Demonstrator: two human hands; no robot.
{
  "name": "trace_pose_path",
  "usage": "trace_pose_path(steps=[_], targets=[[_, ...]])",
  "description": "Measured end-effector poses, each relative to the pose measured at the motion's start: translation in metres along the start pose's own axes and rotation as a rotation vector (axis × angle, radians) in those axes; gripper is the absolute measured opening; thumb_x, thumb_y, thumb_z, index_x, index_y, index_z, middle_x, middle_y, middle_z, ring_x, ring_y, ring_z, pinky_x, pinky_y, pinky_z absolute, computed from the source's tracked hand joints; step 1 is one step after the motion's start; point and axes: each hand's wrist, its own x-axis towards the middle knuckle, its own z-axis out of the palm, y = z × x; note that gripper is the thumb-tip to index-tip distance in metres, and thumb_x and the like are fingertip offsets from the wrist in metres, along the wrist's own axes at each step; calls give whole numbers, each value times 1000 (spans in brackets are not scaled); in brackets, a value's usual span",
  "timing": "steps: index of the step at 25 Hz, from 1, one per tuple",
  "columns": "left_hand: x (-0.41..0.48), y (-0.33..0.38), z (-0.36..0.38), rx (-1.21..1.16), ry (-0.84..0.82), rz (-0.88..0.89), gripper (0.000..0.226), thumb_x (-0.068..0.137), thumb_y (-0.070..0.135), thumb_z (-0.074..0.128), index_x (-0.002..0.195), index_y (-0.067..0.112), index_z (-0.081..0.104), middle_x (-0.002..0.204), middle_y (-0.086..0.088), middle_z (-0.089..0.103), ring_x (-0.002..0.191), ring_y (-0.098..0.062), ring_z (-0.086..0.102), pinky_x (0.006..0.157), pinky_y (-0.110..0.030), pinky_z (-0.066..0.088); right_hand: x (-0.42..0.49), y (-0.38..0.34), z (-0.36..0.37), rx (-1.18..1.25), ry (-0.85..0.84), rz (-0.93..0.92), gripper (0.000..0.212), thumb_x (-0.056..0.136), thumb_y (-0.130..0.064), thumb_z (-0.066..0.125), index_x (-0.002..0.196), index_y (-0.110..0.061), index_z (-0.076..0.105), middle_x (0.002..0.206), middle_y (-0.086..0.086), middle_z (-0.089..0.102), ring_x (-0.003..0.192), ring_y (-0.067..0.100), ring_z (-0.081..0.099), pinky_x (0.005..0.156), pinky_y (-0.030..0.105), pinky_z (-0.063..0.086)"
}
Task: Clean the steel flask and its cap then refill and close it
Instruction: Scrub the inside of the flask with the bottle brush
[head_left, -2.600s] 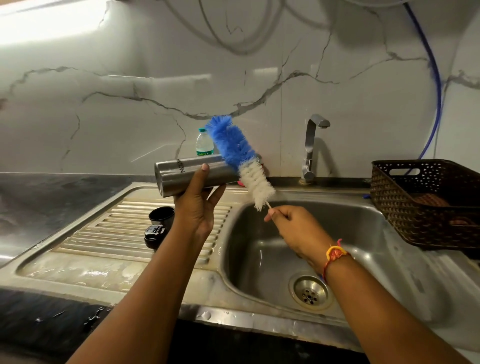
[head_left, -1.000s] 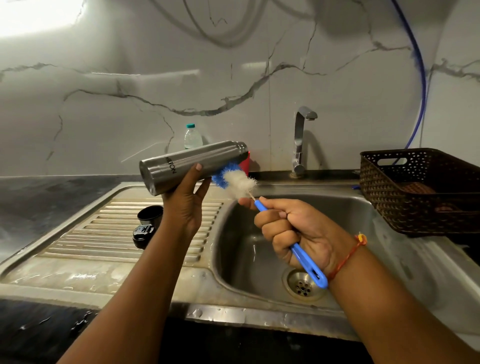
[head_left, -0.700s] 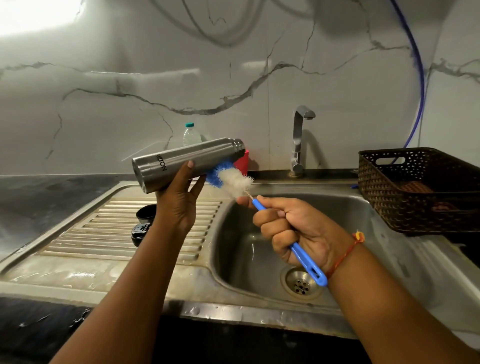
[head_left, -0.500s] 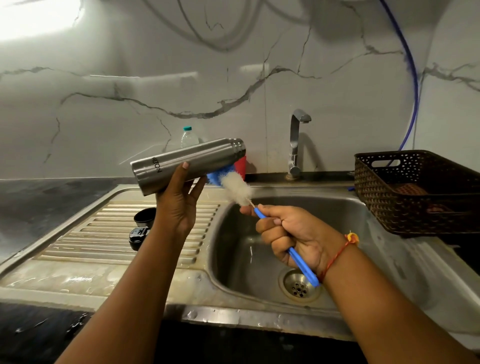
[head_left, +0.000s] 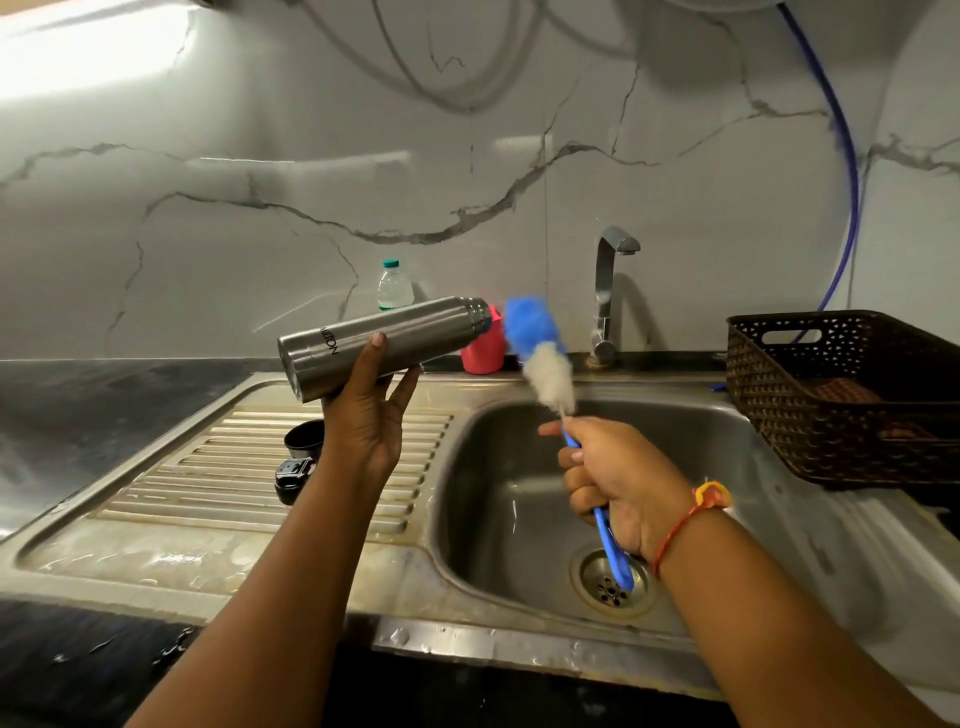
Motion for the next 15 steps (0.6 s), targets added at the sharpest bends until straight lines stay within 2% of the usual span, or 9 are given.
trace_pose_path(steps=[2,4,6,8,11,13,15], targets=[[2,0,0,19,2,9,43,88,5,74,123,25,58,135,-8,64,125,-29,63,97,-53,56,2,1,2,-206,140,-241,27,102,-18,37,107,-12,63,56,-2,38,35,4,27,33,17,21],[3,-1,1,47,25,15,44,87,5,75,123,23,59,134,-9,65,125,-29,63,96,-53,57,1,3,5,-373,133,-421,24,103,-21,42,100,-17,66,55,-3,40,37,4,32,37,19,27],[0,-3,3,92,40,11,43,86,8,76,123,23,59,133,-11,65,124,-31,62,97,-55,56,-1,8,9,-573,107,-543,21,101,-24,48,97,-23,69,57,-7,51,48,8,46,47,23,38],[-2,-4,5,92,29,-13,53,84,15,79,131,22,55,134,-14,63,123,-33,63,97,-57,55,0,12,13,-718,106,-581,21,100,-26,50,103,-24,71,74,-4,67,69,17,60,63,30,49],[-4,-2,2,9,-40,-86,75,85,34,79,147,20,39,136,-20,63,120,-39,65,98,-62,53,2,14,13,-805,154,-585,24,101,-29,49,111,-24,70,96,0,72,86,20,65,79,33,54],[-5,-1,2,10,-39,-94,73,87,36,77,148,19,39,138,-20,61,123,-39,63,98,-63,52,4,15,11,-843,181,-600,26,101,-31,49,116,-26,69,100,0,72,91,19,65,83,33,53],[-6,1,3,20,6,-89,74,85,34,79,148,21,40,140,-18,57,127,-37,58,95,-65,53,4,16,10,-886,191,-599,28,102,-32,47,122,-28,66,102,-1,71,91,17,63,80,29,51]])
